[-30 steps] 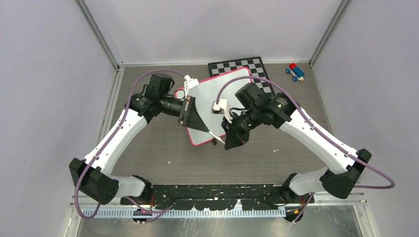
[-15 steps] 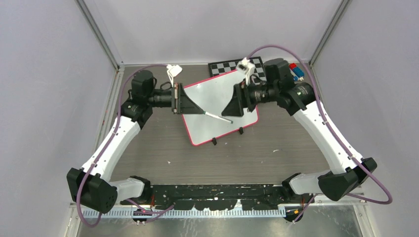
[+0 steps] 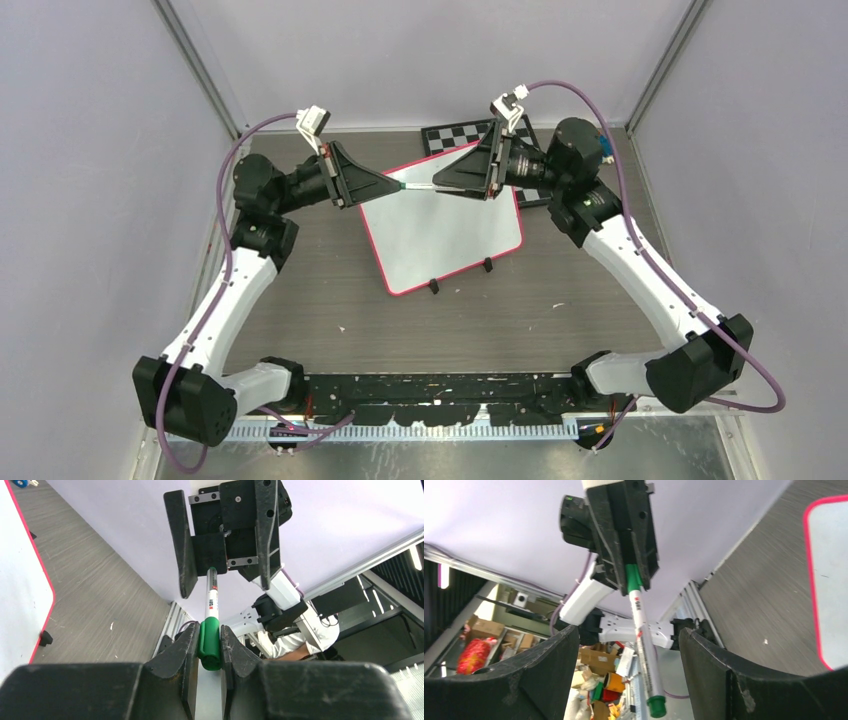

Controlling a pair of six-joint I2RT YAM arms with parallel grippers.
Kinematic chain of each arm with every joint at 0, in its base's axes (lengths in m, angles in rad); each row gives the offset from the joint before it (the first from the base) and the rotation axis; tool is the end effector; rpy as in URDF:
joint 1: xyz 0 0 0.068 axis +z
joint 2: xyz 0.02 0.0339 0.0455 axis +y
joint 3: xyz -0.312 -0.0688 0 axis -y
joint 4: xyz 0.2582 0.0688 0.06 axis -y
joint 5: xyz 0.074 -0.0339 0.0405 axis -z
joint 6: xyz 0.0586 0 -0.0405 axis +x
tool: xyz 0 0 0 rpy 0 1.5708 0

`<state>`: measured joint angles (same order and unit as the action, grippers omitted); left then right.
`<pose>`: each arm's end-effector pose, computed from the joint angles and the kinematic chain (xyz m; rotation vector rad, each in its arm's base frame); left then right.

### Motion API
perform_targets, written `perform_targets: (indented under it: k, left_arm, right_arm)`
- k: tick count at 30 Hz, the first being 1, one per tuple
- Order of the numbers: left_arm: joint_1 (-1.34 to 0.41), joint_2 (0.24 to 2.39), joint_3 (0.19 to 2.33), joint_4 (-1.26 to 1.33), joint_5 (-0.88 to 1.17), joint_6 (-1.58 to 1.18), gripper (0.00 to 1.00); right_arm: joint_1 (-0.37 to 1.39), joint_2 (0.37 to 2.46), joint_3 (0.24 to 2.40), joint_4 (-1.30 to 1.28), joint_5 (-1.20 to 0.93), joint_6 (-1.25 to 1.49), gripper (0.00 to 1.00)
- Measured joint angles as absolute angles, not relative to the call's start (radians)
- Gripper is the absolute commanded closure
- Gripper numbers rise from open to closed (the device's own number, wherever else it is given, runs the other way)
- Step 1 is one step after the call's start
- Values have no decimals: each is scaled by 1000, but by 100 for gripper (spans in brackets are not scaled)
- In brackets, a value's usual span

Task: Write a sentence on the whiteboard
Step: Pick up the whiteboard marker at the center of the board, then open the pen cap.

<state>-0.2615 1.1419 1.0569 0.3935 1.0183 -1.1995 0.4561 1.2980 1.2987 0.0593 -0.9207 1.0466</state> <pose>0.2309 -0.1134 0.4669 0.3086 1.6647 -1.7878 0.2518 0.1755 0.4807 -0.3525 1.8384 1.8008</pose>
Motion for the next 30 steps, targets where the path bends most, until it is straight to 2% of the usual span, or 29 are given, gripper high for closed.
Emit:
perform_targets:
  k: [6,9,18,30]
  left_arm:
    - [-262,1142,1042,430,995,-1246,100]
    - [-262,1140,1042,452,995,-1253,100]
    - [-268,1141,1043,408,991,-1226,100]
    - [-308,1164,1069,332,991,-1161,100]
  right_arm:
    - [456,1299,1289,253,-936,1204,27]
    - [456,1299,1276,300,-942,1229,32]
    - [493,1299,1311,79,-938,1041,46]
    - [505,1308,1324,-27,-933,954,52]
